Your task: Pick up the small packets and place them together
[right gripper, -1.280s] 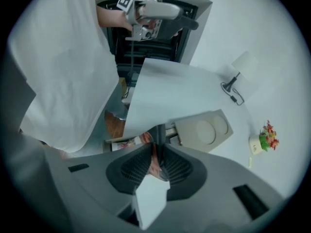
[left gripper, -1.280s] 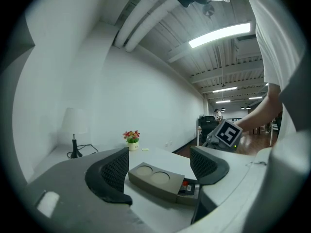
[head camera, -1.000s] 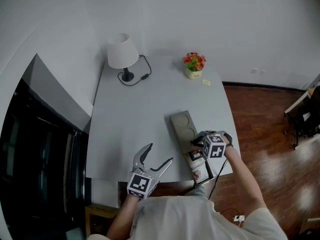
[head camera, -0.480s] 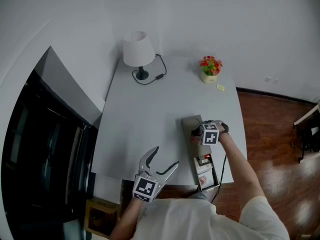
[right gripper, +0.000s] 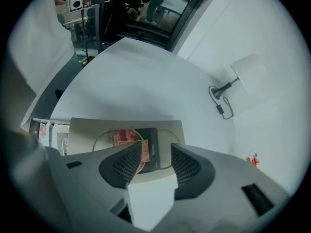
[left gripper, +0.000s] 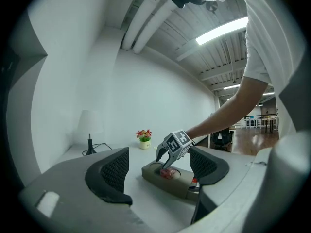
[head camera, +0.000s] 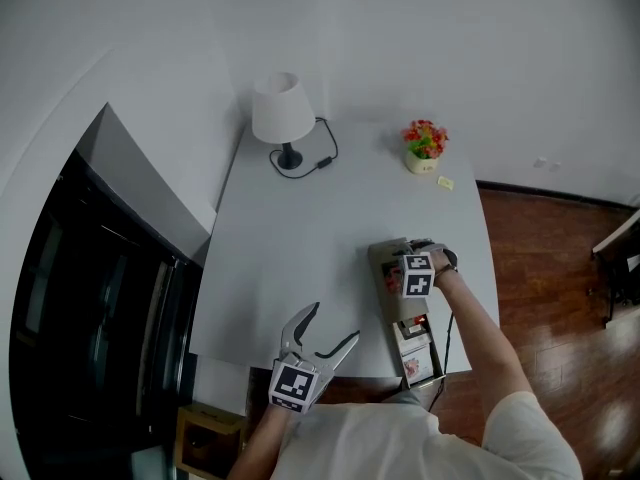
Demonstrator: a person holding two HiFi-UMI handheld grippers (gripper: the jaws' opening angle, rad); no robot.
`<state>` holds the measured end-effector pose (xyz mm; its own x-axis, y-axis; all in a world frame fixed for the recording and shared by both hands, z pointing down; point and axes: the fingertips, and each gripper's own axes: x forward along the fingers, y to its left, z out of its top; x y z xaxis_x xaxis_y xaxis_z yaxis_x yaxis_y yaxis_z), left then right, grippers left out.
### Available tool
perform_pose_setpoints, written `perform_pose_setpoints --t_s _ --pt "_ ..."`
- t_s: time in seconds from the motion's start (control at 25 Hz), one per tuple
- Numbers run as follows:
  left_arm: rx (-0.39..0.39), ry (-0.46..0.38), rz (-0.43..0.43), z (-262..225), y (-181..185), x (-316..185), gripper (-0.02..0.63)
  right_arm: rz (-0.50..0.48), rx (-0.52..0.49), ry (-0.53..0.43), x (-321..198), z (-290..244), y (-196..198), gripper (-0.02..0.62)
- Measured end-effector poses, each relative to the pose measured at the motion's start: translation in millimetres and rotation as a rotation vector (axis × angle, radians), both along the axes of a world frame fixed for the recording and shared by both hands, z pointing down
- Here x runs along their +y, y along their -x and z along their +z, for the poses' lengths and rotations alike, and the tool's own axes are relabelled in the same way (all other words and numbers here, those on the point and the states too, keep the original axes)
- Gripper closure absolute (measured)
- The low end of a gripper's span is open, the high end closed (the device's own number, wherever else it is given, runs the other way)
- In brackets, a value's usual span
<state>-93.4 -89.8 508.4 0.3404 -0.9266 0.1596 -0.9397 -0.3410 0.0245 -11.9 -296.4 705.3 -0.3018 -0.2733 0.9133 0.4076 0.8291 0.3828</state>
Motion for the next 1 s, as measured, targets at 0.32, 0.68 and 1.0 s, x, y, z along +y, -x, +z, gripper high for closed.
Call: perform_pose_setpoints --t_s 0.32,0.68,1.0 --pt "0.024 -0.050 -0.005 -11 6 -8 0.227 0.308 -0.628 0.031 -2 -116 9 -0.021" --pt "0.059 -0.131 -0.063 -43 21 -12 0.238 0.499 -1.298 0.070 99 -248 -43 0.100" --pt "0.046 -0.174 -0.120 -51 29 -5 0.244 0.700 -1.443 -0.033 150 -250 -86 0.164"
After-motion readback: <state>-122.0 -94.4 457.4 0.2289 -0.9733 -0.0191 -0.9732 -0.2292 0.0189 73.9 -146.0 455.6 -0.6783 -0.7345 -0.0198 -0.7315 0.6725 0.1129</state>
